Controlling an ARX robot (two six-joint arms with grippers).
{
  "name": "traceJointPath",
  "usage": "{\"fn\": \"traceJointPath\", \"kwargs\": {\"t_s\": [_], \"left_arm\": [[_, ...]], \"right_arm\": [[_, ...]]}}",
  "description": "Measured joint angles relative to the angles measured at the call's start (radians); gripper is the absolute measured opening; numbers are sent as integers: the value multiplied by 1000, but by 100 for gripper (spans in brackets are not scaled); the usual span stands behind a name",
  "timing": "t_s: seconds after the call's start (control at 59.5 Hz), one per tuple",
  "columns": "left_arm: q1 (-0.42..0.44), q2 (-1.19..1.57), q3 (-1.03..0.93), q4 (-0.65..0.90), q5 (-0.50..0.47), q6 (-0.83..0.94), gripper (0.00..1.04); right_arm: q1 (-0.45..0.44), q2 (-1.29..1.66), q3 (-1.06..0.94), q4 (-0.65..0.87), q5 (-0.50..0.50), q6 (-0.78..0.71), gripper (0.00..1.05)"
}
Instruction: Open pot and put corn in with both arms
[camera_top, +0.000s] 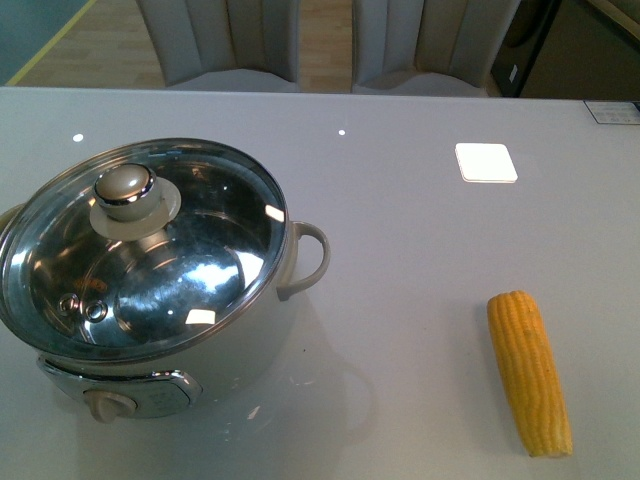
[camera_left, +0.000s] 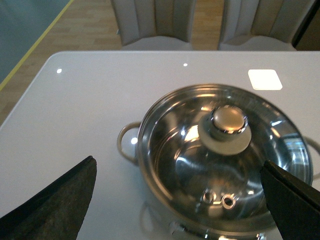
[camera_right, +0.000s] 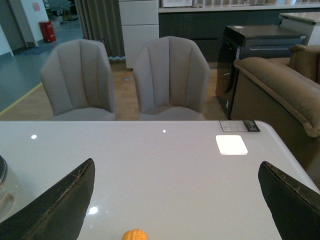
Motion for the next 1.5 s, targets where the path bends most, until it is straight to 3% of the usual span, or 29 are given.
{"fn": "traceJointPath", "kwargs": {"t_s": [0.202, 0.37, 0.79, 1.293, 1.495], "left_arm": [[-48, 495, 130, 437, -31, 14, 98], [-46, 822, 225, 660, -49, 16, 98], [-53, 1228, 400, 818, -100, -32, 98], [-95, 1361, 402, 869, -133, -127, 98], [-101, 1360, 403, 863, -136, -135, 62]], "right_arm": [[0, 0, 0, 0, 0, 0, 96], [0, 0, 0, 0, 0, 0, 96], [0, 0, 0, 0, 0, 0, 96], [0, 0, 0, 0, 0, 0, 96], [0, 0, 0, 0, 0, 0, 96]]}}
